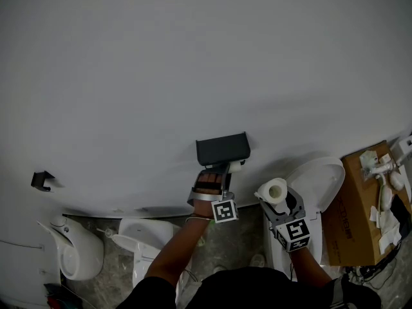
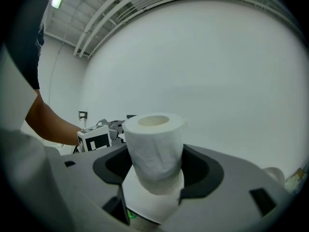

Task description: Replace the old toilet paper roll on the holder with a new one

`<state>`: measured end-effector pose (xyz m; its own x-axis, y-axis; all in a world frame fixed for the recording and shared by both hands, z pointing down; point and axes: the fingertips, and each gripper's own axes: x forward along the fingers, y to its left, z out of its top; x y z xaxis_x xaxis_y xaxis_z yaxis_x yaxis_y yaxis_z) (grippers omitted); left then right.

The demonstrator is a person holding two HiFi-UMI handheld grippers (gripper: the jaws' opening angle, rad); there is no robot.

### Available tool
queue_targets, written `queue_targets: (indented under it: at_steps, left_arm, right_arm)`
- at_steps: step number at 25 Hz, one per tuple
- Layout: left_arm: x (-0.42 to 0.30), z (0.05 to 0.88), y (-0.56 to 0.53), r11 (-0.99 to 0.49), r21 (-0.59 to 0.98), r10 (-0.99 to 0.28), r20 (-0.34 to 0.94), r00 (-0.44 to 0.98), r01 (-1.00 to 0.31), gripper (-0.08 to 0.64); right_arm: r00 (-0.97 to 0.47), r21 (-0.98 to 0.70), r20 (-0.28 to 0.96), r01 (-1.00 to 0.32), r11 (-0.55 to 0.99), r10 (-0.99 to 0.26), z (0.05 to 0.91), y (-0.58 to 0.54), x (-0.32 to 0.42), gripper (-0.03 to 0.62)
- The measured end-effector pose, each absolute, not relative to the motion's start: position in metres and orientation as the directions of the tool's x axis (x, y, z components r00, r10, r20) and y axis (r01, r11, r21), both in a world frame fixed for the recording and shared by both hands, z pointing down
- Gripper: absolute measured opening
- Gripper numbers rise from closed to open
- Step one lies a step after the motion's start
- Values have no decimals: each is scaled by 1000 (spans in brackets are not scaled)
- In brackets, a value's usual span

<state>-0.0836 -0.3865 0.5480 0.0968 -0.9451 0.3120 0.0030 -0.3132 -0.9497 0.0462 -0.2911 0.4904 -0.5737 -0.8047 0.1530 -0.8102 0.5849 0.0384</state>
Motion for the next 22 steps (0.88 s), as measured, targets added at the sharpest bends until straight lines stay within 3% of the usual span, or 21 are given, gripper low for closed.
queue_targets:
  at_steps: [22]
  left_arm:
    - [-31,542,-402,-238,-971,-960,240,144,36,169]
  right_arm:
    - [-535,21,158,-839,544,-830,494,-294,77,291]
